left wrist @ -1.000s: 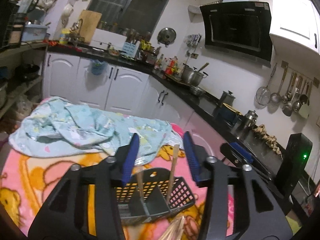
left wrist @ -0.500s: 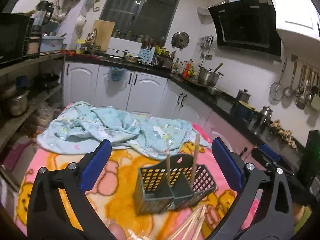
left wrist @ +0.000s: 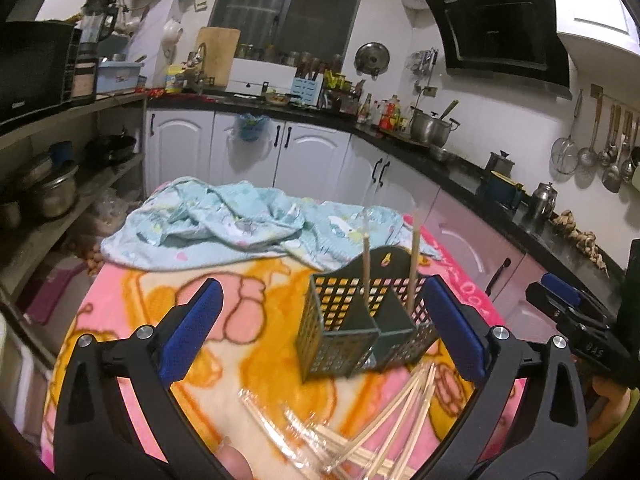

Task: Organize utensils
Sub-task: 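Lower the right gripper onto another wrapped chopstick and close on it, then lift the chopstick with the right gripper up over the caddy, then lower the chopstick into the caddy slot with the right gripper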

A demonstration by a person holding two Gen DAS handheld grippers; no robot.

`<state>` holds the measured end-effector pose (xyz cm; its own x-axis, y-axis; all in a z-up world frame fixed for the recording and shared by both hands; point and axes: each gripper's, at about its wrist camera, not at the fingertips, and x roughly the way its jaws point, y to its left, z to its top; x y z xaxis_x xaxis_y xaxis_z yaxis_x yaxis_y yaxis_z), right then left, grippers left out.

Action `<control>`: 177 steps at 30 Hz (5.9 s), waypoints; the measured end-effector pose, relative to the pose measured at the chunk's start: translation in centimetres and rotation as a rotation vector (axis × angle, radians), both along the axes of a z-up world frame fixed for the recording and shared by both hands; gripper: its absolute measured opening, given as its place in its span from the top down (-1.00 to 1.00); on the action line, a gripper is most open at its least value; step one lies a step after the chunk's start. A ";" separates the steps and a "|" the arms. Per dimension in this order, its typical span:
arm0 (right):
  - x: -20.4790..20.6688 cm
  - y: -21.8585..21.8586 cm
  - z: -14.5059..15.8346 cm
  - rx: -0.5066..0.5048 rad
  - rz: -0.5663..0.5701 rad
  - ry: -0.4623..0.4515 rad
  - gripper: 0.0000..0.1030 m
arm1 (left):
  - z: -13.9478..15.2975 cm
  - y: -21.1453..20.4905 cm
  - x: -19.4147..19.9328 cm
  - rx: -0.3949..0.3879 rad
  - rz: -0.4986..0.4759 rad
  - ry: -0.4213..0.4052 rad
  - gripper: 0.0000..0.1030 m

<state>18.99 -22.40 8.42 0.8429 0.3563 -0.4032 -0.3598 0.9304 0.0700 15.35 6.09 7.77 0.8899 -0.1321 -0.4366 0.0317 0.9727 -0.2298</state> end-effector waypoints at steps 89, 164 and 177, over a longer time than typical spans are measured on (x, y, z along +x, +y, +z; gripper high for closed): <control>3.2 -1.7 -11.5 0.160 0.041 0.535 0.81 | -14.8 7.4 3.9 -0.314 0.039 0.444 0.90; 5.9 2.7 12.9 0.102 0.110 -0.181 0.88 | 12.0 -0.6 5.2 -0.052 -0.073 -0.252 0.95; 7.8 3.1 9.5 0.095 0.072 -0.170 0.88 | 8.8 -0.4 6.6 -0.043 -0.054 -0.231 0.95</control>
<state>26.81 -19.27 17.93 0.8670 0.4477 -0.2189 -0.4393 0.8940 0.0884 21.95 5.65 16.59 0.9567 -0.1964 -0.2150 0.1399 0.9576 -0.2520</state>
